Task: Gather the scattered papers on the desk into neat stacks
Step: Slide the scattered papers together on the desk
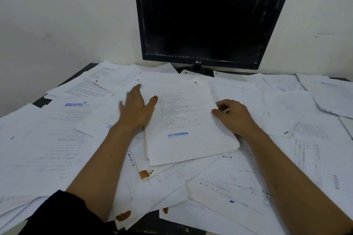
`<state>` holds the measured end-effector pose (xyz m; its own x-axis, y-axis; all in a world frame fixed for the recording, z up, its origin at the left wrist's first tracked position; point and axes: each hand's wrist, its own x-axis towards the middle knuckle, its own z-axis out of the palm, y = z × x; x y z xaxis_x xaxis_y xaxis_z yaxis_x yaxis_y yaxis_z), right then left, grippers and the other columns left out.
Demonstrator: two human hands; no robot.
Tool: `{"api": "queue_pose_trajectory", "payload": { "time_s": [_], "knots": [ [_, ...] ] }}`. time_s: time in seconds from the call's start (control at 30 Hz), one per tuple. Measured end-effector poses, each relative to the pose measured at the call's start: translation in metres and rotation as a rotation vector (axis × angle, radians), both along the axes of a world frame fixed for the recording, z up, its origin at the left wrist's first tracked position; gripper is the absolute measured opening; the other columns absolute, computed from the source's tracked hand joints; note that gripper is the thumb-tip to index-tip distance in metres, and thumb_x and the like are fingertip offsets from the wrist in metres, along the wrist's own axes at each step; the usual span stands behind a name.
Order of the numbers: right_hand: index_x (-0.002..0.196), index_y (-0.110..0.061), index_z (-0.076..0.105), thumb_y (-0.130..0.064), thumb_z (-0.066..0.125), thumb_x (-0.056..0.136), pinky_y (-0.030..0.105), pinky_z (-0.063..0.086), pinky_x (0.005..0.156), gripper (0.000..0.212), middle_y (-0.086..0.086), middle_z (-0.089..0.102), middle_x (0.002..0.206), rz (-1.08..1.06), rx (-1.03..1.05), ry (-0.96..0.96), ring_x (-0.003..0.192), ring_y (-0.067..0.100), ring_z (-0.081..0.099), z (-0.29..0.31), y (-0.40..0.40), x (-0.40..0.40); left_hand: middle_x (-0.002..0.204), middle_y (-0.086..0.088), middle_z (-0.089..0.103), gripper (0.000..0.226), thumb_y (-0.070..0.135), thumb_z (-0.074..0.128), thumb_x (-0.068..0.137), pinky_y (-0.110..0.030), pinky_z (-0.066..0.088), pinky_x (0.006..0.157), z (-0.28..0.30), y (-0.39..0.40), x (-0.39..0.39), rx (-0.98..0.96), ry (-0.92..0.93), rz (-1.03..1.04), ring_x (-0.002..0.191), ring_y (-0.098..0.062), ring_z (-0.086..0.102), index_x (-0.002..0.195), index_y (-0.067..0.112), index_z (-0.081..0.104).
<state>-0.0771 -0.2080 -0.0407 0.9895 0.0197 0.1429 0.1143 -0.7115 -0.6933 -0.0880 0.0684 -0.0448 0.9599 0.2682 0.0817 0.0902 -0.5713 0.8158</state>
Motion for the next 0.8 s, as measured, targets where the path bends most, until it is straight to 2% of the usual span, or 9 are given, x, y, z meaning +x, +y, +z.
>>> {"api": "queue_pose_trajectory", "payload": {
  "time_s": [0.1,0.17,0.23,0.33,0.4,0.5,0.6,0.7,0.8],
  "knots": [
    [0.12,-0.014,0.065,-0.022,0.067,0.089,0.021,0.039,0.085,0.032,-0.006,0.06,0.101,0.047,-0.038,-0.029,0.096,0.011,0.056,-0.003,0.0,0.0,0.156,-0.01,0.031,0.08,0.064,0.029,0.096,-0.052,-0.013,0.116,-0.003,0.008,0.0,0.314,0.167,0.094,0.148,-0.027,0.018,0.155,0.015,0.007],
    [0.119,-0.014,0.066,-0.016,0.068,0.087,0.013,0.041,0.075,0.032,-0.004,0.062,0.095,0.049,0.019,-0.037,0.084,0.009,0.057,-0.004,0.0,0.0,0.15,-0.005,0.042,0.077,0.063,0.034,0.095,-0.051,-0.009,0.118,0.001,0.005,-0.003,0.2,0.115,0.053,0.144,-0.026,0.029,0.154,0.019,0.013],
    [0.119,-0.015,0.066,-0.013,0.069,0.086,0.003,0.039,0.067,0.033,-0.001,0.064,0.092,0.033,0.099,-0.057,0.076,0.005,0.057,-0.002,0.001,0.0,0.147,0.002,0.045,0.072,0.055,0.048,0.095,-0.05,0.016,0.118,0.007,-0.002,-0.006,-0.104,0.004,-0.01,0.137,-0.024,0.038,0.152,0.025,0.018],
    [0.121,-0.021,0.063,-0.016,0.071,0.085,0.007,0.04,0.068,0.037,-0.002,0.065,0.094,0.009,0.199,-0.081,0.078,0.003,0.059,0.001,0.003,-0.001,0.142,0.009,0.044,0.072,0.027,0.065,0.092,-0.026,0.05,0.083,0.013,-0.006,-0.008,-0.439,-0.095,-0.069,0.107,-0.007,0.054,0.15,0.027,0.023],
    [0.126,-0.025,0.057,-0.018,0.072,0.085,0.013,0.043,0.069,0.045,-0.005,0.063,0.098,0.01,0.269,-0.08,0.08,0.007,0.06,0.003,0.005,-0.003,0.141,0.008,0.045,0.075,0.008,0.066,0.09,-0.012,0.049,0.066,0.011,-0.004,-0.004,-0.401,-0.14,-0.099,0.095,0.002,0.055,0.15,0.023,0.023],
    [0.137,-0.029,0.044,-0.021,0.074,0.084,0.016,0.041,0.071,0.061,-0.007,0.061,0.108,0.006,0.345,-0.05,0.09,0.013,0.059,0.004,0.006,-0.004,0.14,0.002,0.049,0.077,-0.006,0.065,0.086,-0.022,0.053,0.072,0.01,0.0,-0.003,-0.537,-0.158,-0.097,0.109,-0.011,0.057,0.148,0.024,0.03],
    [0.144,-0.03,0.034,-0.024,0.074,0.084,0.016,0.04,0.078,0.072,-0.004,0.059,0.118,0.026,0.424,0.025,0.107,0.013,0.055,0.004,0.006,-0.005,0.132,0.002,0.056,0.07,-0.008,0.063,0.086,-0.024,0.055,0.071,0.011,0.002,-0.003,-0.683,-0.184,-0.033,0.107,-0.012,0.062,0.143,0.024,0.038],
    [0.146,-0.037,0.028,-0.022,0.076,0.082,0.034,0.046,0.094,0.082,-0.002,0.055,0.125,0.054,0.485,0.096,0.114,0.016,0.055,0.006,0.005,-0.007,0.126,0.002,0.06,0.063,-0.006,0.061,0.087,-0.023,0.056,0.063,0.012,0.001,-0.003,-0.776,-0.182,0.014,0.099,-0.013,0.066,0.139,0.024,0.041],
    [0.145,-0.041,0.03,-0.013,0.076,0.082,0.034,0.054,0.083,0.083,-0.001,0.054,0.12,0.099,0.571,0.185,0.106,0.018,0.061,0.008,0.005,-0.009,0.13,-0.001,0.06,0.058,-0.002,0.06,0.09,-0.026,0.054,0.07,0.012,-0.004,-0.002,-0.787,-0.145,0.032,0.099,-0.015,0.066,0.14,0.021,0.041]
  ]
}}
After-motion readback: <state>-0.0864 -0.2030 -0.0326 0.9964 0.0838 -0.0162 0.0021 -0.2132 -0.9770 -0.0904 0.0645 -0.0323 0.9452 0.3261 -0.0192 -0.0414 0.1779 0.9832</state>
